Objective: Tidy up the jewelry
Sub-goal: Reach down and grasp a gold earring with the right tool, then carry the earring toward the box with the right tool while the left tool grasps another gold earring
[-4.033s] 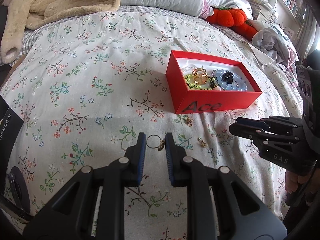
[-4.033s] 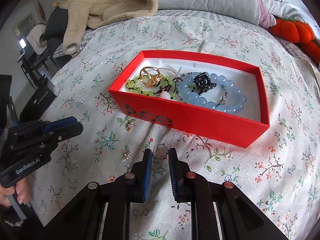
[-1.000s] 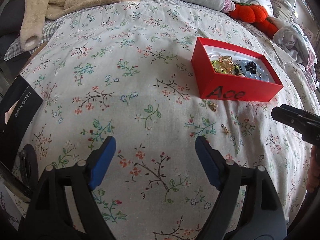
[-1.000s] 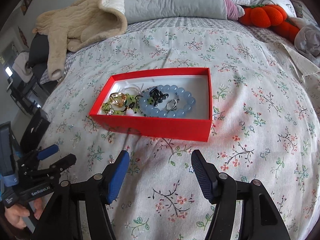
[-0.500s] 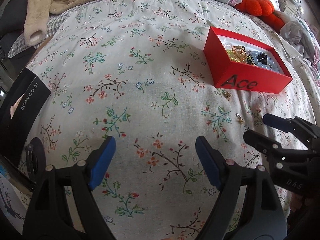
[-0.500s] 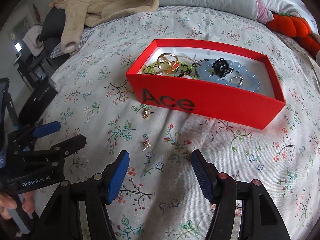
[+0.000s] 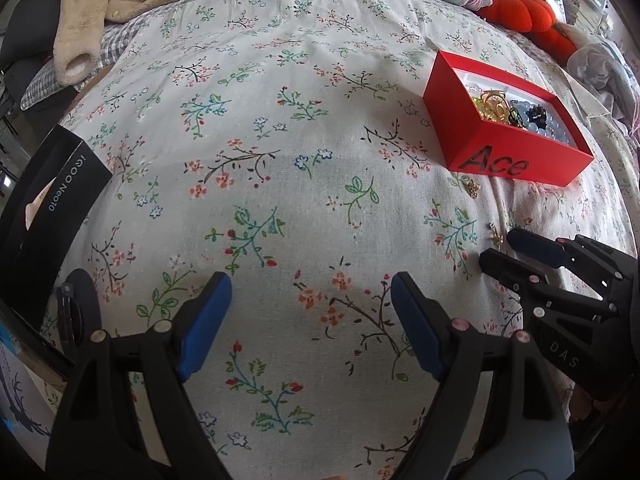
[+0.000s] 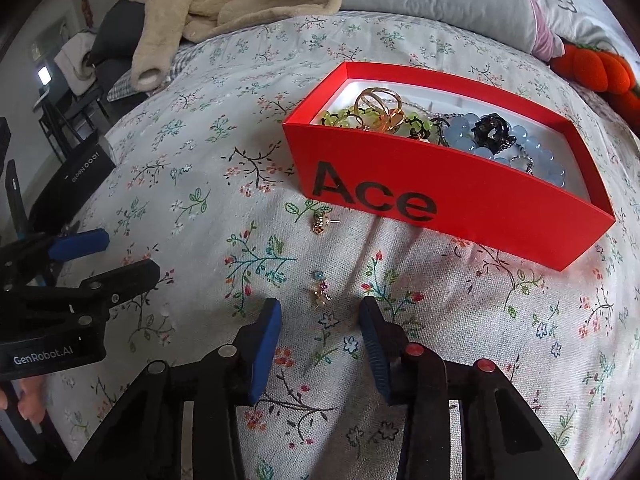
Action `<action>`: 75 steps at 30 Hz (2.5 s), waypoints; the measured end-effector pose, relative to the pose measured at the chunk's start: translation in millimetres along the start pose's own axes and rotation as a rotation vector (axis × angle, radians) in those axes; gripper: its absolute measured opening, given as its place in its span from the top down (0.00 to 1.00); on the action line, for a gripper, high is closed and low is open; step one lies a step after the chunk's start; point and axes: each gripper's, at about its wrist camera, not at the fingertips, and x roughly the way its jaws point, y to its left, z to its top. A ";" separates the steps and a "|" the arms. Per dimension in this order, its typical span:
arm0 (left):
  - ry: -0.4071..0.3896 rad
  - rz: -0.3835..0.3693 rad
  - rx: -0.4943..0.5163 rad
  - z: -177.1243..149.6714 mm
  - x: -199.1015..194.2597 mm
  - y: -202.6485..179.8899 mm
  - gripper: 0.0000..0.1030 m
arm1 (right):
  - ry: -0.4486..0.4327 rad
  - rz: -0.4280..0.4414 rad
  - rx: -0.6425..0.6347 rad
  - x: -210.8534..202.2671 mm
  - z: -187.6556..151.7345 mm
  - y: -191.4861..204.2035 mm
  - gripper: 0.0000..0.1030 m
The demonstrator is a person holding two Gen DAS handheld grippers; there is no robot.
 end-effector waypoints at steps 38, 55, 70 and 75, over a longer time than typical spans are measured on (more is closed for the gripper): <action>-0.043 -0.335 0.081 17.7 20.7 -69.2 0.74 | -0.058 0.022 0.105 -40.1 2.6 -70.7 0.91; -0.066 -0.353 0.070 32.9 36.8 -79.7 0.74 | -0.040 0.025 0.150 -37.4 -4.6 -96.7 0.91; -0.081 -0.301 0.085 33.7 38.0 -81.6 0.92 | -0.036 0.027 0.149 -36.8 0.1 -95.4 0.91; -0.089 -0.292 0.096 31.1 34.0 -82.4 0.93 | -0.039 0.021 0.151 -38.8 1.3 -93.0 0.91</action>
